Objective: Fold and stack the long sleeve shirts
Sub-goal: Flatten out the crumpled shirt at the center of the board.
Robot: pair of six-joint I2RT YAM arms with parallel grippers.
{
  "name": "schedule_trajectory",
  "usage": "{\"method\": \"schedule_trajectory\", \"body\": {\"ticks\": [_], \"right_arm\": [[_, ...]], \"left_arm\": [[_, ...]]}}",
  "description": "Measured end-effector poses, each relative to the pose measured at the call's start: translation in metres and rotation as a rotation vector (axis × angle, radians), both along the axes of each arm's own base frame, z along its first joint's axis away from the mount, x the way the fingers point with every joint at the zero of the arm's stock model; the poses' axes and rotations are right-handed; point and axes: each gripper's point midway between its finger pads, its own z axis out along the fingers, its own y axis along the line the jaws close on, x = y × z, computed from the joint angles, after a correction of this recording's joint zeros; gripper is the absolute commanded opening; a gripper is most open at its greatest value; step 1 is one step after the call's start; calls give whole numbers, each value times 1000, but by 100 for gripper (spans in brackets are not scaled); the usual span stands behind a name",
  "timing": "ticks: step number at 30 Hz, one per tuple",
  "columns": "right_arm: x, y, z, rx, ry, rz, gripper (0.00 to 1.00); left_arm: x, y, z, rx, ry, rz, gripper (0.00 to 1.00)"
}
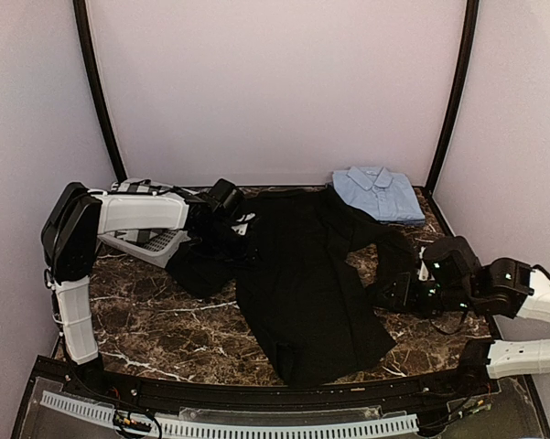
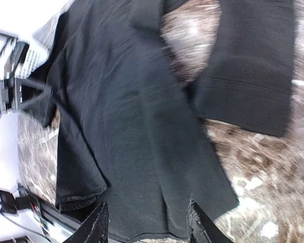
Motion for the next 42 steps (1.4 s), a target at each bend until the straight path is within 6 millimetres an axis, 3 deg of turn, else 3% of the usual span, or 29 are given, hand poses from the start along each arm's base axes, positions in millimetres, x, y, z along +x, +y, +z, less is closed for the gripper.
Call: {"method": "schedule_trajectory", "body": {"ticks": [7, 14, 23, 30, 36, 42], "right_arm": [[15, 63, -22, -86, 31, 262, 49], [30, 122, -19, -39, 2, 452, 49], [20, 157, -60, -20, 75, 599, 49], [-12, 176, -87, -51, 123, 733, 50], [-33, 188, -102, -72, 161, 809, 50], [-38, 207, -96, -60, 140, 847, 49]], "left_arm": [[-28, -17, -7, 15, 15, -71, 27], [-70, -35, -13, 8, 58, -160, 27], [-159, -31, -32, -15, 181, -293, 27], [-217, -14, -51, -6, 242, -333, 27], [-228, 0, -49, -10, 240, -290, 27], [-221, 1, -36, -34, 192, -257, 27]]}}
